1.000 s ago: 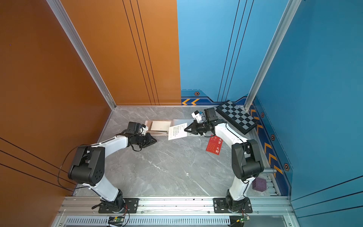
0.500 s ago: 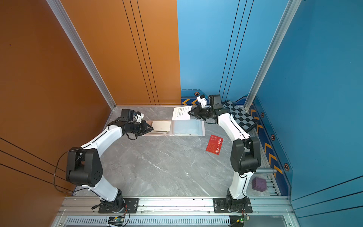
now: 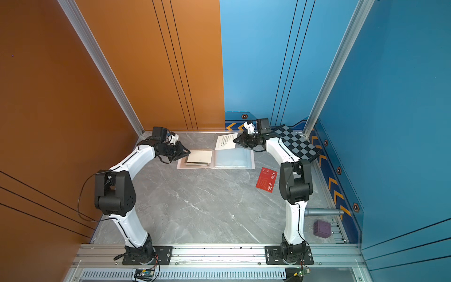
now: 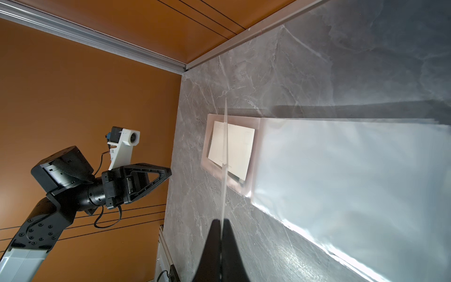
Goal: Place the photos into the photo albums
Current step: Insert the photo into the photo album.
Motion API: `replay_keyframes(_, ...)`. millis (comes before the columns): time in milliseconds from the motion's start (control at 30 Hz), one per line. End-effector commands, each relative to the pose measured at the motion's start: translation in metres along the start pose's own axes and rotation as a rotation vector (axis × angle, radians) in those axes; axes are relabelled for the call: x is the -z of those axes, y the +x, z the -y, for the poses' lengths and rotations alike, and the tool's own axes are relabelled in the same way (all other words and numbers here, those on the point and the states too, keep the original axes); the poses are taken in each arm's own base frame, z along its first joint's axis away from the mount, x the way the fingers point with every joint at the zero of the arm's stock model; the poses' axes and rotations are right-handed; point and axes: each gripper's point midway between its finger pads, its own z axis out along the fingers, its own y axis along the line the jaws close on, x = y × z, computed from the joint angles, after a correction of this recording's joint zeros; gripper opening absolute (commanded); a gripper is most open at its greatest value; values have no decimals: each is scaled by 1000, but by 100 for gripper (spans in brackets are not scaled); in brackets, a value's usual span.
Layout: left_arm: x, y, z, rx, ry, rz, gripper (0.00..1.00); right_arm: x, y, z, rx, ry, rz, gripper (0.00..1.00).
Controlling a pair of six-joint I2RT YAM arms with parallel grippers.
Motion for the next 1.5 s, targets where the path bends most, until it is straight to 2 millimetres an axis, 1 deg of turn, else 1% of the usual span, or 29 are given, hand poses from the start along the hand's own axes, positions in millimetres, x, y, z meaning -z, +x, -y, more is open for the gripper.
replay_keyframes(0,-3,-5,-20,48,-33,4,23,-9,-3,10,-21,16,-2,0)
replay_keyframes(167,2,-18,-38,53,-57,30,23,-26,7,20,-43,24,-37,0)
replay_keyframes(267,4,-22,-54,57,-67,33,22,-35,14,29,-55,51,-49,0)
replay_keyframes(333,7,-24,-65,87,-75,36,22,-40,18,32,-57,57,-57,0)
replay_keyframes(367,7,-26,-67,97,-76,39,22,-42,18,33,-58,58,-59,0)
replay_keyframes(533,4,-22,-70,88,-81,27,22,-52,24,33,-62,55,-72,0)
replay_keyframes(767,-7,-19,-76,96,-91,6,22,-55,26,37,-69,56,-78,0)
replay_keyframes(1067,-21,-12,-74,106,-71,-39,22,-63,25,45,-87,54,-78,0)
replay_keyframes(1200,-22,-11,-71,97,-69,-39,22,-70,26,51,-111,43,-85,0)
replay_keyframes(1467,-24,-10,-70,99,-65,-46,23,-75,27,52,-127,26,-83,0)
